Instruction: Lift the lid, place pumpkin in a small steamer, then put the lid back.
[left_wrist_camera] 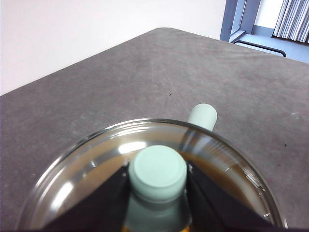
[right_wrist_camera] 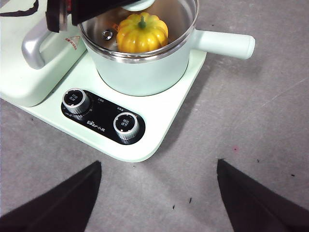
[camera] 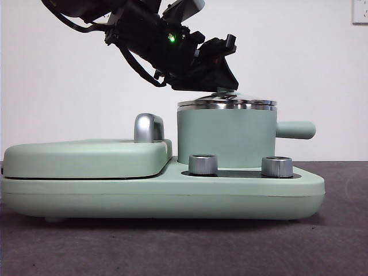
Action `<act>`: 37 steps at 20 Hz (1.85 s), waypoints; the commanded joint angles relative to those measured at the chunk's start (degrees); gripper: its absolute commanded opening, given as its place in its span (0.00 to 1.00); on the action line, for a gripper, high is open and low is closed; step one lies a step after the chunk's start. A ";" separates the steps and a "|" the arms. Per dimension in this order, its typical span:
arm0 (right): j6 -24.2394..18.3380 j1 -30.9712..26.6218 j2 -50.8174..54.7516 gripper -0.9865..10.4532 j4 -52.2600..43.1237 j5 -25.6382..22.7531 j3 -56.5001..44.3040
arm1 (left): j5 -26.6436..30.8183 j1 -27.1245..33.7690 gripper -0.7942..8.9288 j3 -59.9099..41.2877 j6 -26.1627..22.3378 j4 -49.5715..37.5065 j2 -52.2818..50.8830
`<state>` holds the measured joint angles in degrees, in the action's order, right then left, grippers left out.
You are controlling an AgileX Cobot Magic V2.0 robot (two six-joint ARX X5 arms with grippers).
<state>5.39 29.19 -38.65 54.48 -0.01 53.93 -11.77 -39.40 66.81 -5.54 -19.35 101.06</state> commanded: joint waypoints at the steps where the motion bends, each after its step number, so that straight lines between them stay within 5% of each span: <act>1: 0.20 0.31 -0.22 0.41 -0.42 -0.13 0.37 | 0.35 -0.20 0.38 0.11 -1.70 -1.66 1.29; 12: 0.20 0.31 -0.22 0.41 -0.44 -0.09 0.37 | 0.87 0.44 0.38 0.33 0.09 1.57 -5.05; 31: -1.16 0.33 -1.05 0.41 -3.74 2.12 0.37 | 1.09 4.50 0.37 -0.35 7.96 50.01 -32.87; 37: -1.55 0.37 -5.38 0.41 -9.16 6.93 0.39 | 1.95 5.68 0.37 -10.05 11.26 51.10 -44.06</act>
<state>4.40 29.19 -43.09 46.17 6.35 53.93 -10.26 -33.74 57.43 3.81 32.01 57.95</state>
